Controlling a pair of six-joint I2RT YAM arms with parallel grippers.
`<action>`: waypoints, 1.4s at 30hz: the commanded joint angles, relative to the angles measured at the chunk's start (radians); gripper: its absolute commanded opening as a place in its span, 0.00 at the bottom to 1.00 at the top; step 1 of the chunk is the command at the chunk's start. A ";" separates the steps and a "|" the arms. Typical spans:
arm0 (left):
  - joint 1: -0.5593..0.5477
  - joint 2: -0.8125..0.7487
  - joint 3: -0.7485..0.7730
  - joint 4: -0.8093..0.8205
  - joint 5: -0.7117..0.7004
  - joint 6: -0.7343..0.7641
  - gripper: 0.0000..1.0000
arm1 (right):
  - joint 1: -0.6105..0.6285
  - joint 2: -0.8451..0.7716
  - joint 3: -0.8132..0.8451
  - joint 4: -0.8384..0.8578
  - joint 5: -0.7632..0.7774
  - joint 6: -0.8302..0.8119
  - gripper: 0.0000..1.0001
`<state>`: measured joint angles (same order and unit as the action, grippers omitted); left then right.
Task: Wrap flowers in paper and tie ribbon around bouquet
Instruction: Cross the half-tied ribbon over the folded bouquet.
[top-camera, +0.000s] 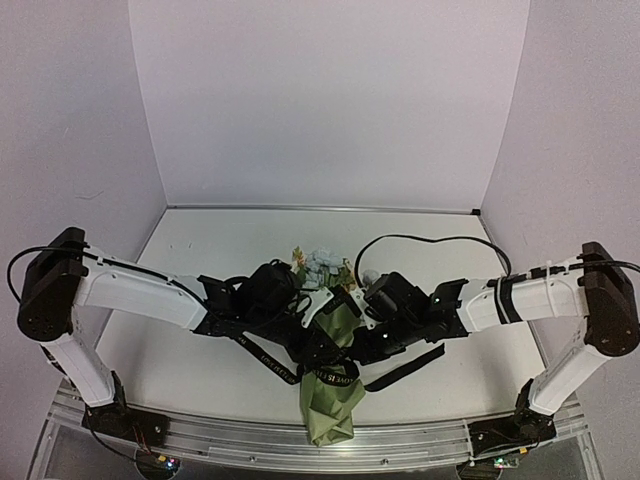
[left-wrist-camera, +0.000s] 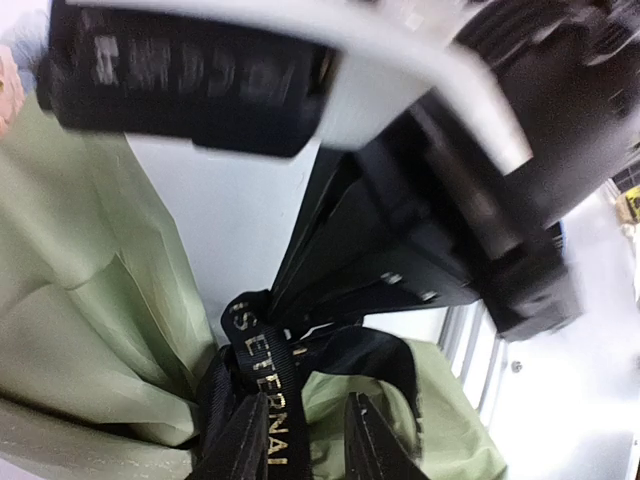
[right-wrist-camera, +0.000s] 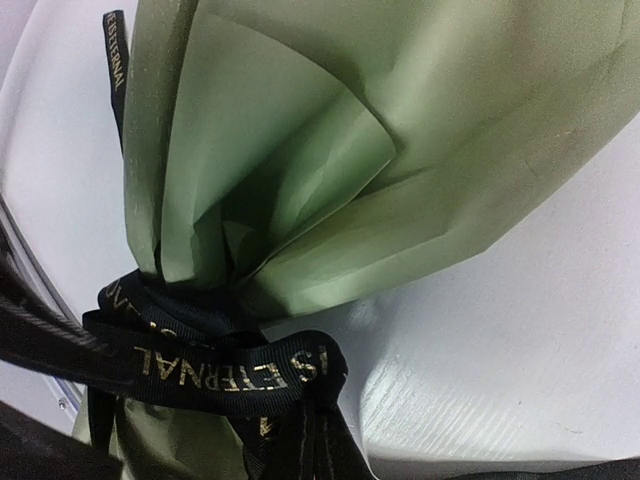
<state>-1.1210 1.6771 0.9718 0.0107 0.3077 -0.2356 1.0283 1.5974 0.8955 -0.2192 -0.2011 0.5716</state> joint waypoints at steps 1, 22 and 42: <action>0.000 -0.060 0.014 0.030 -0.044 0.013 0.30 | 0.002 -0.027 -0.008 0.017 -0.004 -0.009 0.00; 0.006 0.126 0.180 -0.186 -0.168 0.145 0.35 | 0.002 -0.028 -0.029 0.046 0.000 0.002 0.00; 0.006 0.144 0.171 -0.202 -0.093 0.165 0.07 | 0.002 -0.027 -0.029 0.047 0.014 -0.003 0.00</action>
<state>-1.1141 1.8153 1.1133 -0.1589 0.1802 -0.0800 1.0279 1.5974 0.8695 -0.1955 -0.2020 0.5781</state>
